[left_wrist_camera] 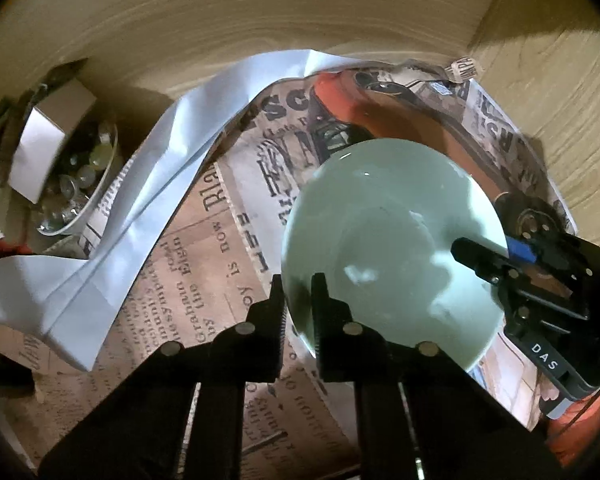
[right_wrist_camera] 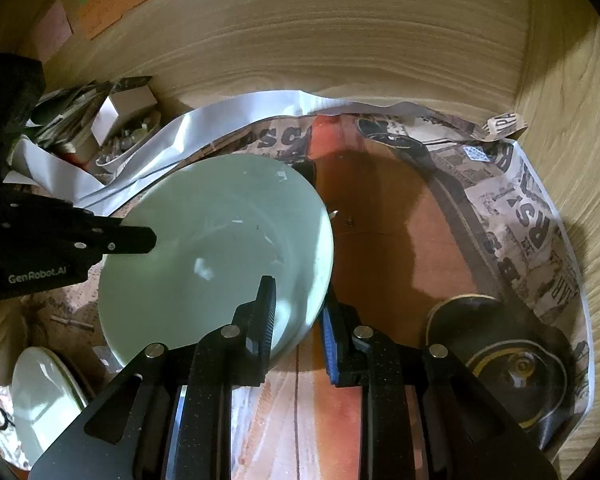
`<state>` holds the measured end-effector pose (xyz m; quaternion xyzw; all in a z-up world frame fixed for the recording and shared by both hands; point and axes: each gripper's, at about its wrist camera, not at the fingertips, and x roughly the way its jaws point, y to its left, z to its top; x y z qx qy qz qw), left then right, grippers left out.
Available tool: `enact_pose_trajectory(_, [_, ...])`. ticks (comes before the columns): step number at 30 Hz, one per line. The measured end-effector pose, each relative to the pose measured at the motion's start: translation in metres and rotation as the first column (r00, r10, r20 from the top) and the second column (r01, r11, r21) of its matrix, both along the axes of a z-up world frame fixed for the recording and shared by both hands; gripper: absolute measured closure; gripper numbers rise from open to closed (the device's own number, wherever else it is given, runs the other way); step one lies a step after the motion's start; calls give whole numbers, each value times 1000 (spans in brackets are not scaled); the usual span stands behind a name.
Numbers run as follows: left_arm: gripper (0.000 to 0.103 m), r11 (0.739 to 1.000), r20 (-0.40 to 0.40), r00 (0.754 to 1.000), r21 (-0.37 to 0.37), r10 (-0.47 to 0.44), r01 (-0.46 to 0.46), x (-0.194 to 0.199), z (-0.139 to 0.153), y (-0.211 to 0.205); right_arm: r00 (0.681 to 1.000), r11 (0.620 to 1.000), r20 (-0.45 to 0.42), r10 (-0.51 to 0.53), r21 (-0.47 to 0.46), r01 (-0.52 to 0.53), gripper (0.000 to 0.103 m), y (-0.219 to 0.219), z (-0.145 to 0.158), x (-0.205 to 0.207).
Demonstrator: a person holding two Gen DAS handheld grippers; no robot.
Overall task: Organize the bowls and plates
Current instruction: 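Lift the mint-green bowl with both tools and carry it over the stack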
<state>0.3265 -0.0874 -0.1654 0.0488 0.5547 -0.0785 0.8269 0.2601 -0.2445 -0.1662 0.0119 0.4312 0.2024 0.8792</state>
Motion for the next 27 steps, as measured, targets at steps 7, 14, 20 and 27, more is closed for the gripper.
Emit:
enact_pose_trajectory(7, [92,1000,-5,1000,-1,7,-7,-3,1,0,1000,1000,6,-5,27,5,85,0,4,-5])
enact_pose_trajectory(14, [92,1000,27,1000,-22,16,-16,-18,15,6,998,1000,56,-14,21,13,86,4,19,-19])
enact_pose_trajectory(20, [92,998,112,993,-47,41,-36,-40,41,12,988,1000,154,-19,-6,20,86,11,43,-40])
enact_pose_trajectory(27, [92,995,162,984,-88,67,-54,-69,60,26,979,1000,203,-2,14,-1,86,18,64,-61])
